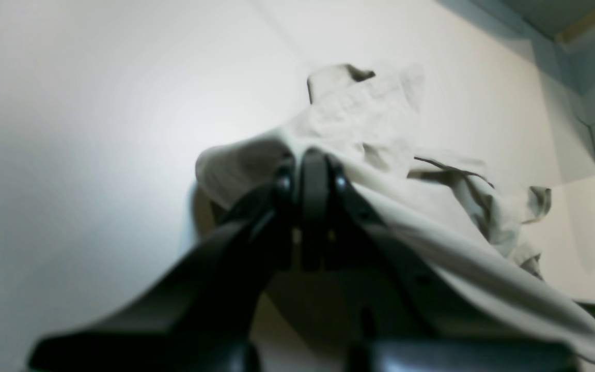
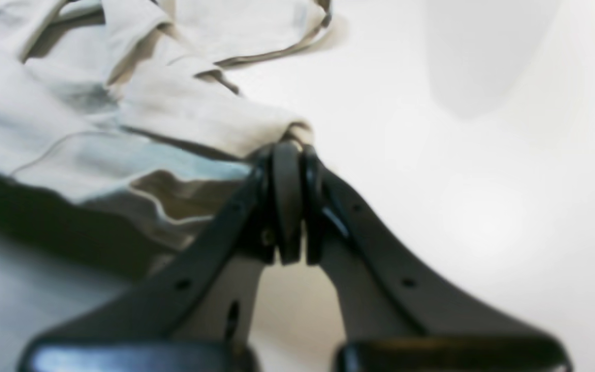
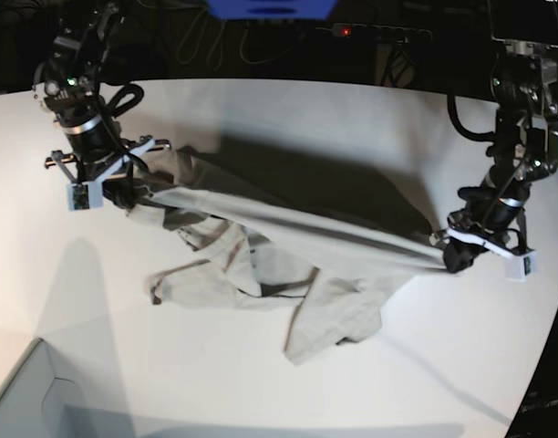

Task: Layout the t-shirt on the table in an organized manner, then fold the t-shirt properly
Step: 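Lift the shirt with both grippers, swing it up and lay it flat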

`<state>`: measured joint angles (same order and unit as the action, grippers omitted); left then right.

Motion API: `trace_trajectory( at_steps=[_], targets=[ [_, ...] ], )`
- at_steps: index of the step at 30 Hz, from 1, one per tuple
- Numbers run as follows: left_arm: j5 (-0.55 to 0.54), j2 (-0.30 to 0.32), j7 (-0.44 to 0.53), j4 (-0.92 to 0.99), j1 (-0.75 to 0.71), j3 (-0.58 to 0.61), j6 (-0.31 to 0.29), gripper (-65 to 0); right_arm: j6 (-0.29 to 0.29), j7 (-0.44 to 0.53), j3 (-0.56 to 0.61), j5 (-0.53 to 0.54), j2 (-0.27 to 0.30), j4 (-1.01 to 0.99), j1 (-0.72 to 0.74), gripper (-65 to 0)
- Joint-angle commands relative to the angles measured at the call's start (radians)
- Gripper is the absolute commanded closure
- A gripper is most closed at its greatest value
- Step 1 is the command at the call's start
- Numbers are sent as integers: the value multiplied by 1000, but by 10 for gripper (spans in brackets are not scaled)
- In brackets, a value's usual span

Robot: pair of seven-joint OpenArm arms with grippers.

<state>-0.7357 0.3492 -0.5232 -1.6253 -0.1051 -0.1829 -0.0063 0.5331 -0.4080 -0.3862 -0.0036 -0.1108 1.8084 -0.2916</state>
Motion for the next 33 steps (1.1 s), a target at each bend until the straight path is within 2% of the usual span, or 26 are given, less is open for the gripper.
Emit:
trace_trajectory(
  at_steps=[1, 4, 12, 17, 20, 22, 27, 33],
  targets=[
    [-2, 15, 24, -14, 11, 12, 1, 0, 14, 22, -6, 4, 6, 21, 2, 0],
    [6, 18, 24, -14, 5, 64, 1, 0, 14, 25, -6, 4, 6, 21, -14, 0],
    [202, 17, 35, 10, -118, 67, 1, 0, 14, 30, -6, 4, 9, 31, -27, 0],
    [218, 17, 35, -2, -94, -4, 1, 0, 69, 21, -4, 4, 7, 67, 45, 0],
    [218, 15, 24, 6, 25, -2, 1, 0, 71, 10, 0, 3, 12, 78, 128, 0],
    [218, 11, 24, 12, 98, 16, 1, 0, 71, -48, -1, 3, 21, 78, 211, 0],
    [219, 7, 28, 67, 342, 130, 1, 0, 71, -188, 0, 3, 82, 37, 461, 0],
    [219, -45, 28, 234, 713, 279, 1, 0, 71, -314, 2, 3, 178, -58, 836, 0]
  ],
)
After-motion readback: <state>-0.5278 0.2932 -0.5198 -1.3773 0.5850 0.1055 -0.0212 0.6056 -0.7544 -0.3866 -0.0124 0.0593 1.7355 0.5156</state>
